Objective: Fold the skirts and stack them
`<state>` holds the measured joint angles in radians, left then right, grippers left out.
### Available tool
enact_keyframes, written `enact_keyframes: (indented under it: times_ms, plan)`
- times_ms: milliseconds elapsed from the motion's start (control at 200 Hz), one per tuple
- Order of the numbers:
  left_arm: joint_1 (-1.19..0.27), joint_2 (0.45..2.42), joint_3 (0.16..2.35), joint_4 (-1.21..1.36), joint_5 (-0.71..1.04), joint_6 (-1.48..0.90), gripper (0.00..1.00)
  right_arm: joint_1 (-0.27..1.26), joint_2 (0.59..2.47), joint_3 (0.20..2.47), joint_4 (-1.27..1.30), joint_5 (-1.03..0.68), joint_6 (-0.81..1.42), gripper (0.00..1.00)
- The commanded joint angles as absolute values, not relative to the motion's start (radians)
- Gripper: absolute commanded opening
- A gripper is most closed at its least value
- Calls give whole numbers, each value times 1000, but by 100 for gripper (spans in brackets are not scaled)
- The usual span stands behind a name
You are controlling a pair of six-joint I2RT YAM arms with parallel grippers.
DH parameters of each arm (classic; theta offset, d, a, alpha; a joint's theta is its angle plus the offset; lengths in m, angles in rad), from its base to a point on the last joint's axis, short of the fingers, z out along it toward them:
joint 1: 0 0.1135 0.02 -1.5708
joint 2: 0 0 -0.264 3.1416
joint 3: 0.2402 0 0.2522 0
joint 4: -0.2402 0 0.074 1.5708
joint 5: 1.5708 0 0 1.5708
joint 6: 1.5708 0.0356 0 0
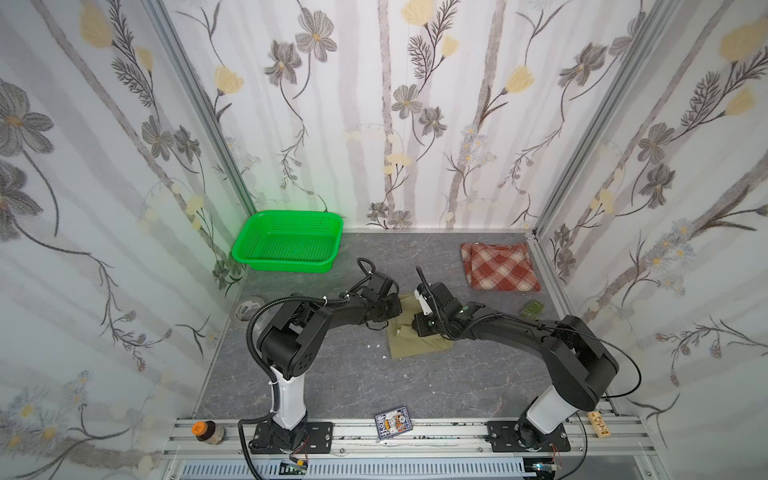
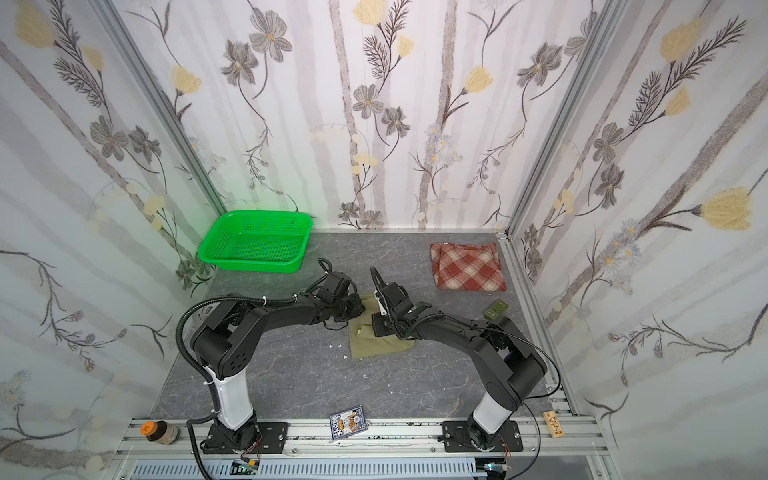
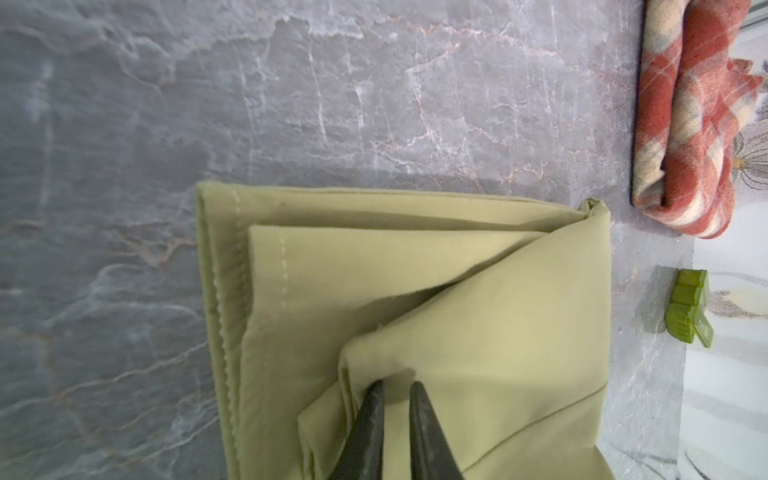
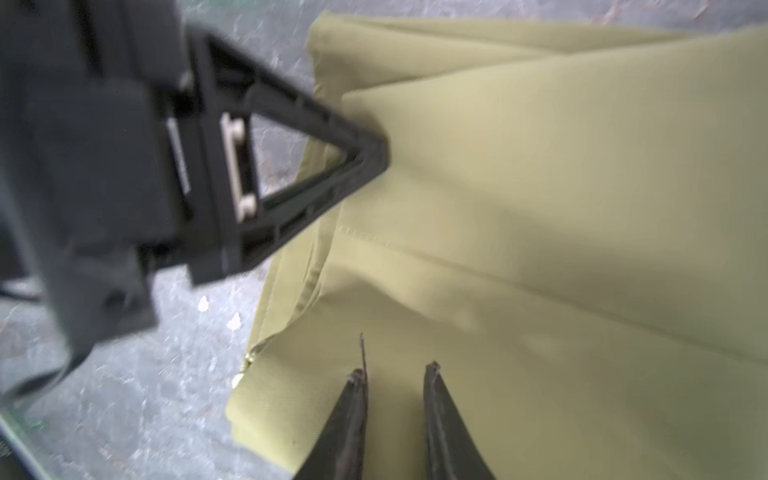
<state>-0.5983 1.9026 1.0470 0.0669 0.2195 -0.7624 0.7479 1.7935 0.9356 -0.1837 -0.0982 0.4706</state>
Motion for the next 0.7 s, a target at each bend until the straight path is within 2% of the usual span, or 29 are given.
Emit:
enact_keyframes:
  times_ms: [0, 195, 445, 694]
  plan:
    - [-591, 1903, 1043, 66, 210, -778, 16, 765, 1783, 909, -178, -80, 503, 26]
    - [-584, 1888, 1045, 67, 201, -764, 16, 784, 1809, 849, -129, -101, 542, 26]
    - [-590, 1845, 1049, 74, 208, -736, 16, 787, 1812, 880, -162, -82, 544, 27]
    - [-634, 1714, 1024, 72, 273, -724, 19, 748, 1667, 891, -199, -106, 562, 31]
